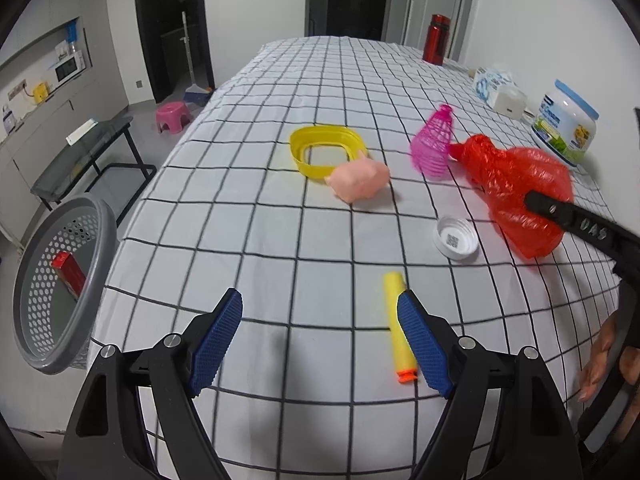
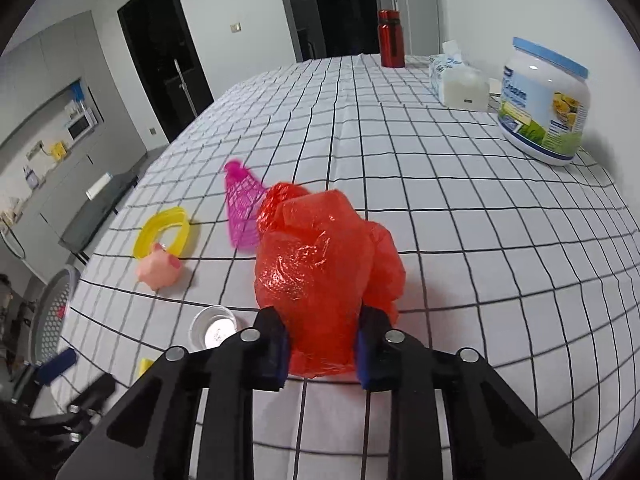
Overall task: Collect trash
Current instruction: 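Grasp the yellow foam dart with the left tool while right holds the bag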
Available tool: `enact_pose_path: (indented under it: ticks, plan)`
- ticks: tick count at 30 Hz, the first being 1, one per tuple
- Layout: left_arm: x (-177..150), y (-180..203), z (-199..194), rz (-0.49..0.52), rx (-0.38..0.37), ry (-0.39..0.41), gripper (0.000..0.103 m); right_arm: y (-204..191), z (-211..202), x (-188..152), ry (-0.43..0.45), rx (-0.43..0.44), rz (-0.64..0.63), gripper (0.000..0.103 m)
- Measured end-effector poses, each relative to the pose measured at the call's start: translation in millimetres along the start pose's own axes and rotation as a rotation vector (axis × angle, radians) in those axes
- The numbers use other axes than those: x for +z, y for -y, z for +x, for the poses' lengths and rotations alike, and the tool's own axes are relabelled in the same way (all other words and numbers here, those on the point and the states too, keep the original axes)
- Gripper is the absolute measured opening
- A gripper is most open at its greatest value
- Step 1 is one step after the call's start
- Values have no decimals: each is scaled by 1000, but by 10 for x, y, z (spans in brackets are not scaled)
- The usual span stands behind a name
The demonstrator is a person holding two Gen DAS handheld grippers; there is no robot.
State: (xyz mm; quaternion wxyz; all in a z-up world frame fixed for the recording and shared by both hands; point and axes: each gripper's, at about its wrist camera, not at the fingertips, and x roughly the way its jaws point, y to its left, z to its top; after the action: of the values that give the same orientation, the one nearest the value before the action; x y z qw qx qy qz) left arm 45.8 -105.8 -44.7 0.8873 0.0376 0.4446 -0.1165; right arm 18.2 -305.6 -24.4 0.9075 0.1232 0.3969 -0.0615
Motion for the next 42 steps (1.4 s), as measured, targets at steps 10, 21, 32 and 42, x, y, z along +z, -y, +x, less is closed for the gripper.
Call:
enact_pose_path:
  ticks: [10,21,32,42]
  plan:
    - [-86,200,123,38,-26,-34,78,112,-497,-178,81,47,69,23]
    - [-159,344,141,84,-41,-33,22,158,-584,-395,64,75,109,23]
    - [-163,125,-94,62,-71,13,13,-12,-706,-460,65,92,101,23]
    - [-58,-684,-599,-38,15,142,13,-806,-885,-360,94,193,-13,23]
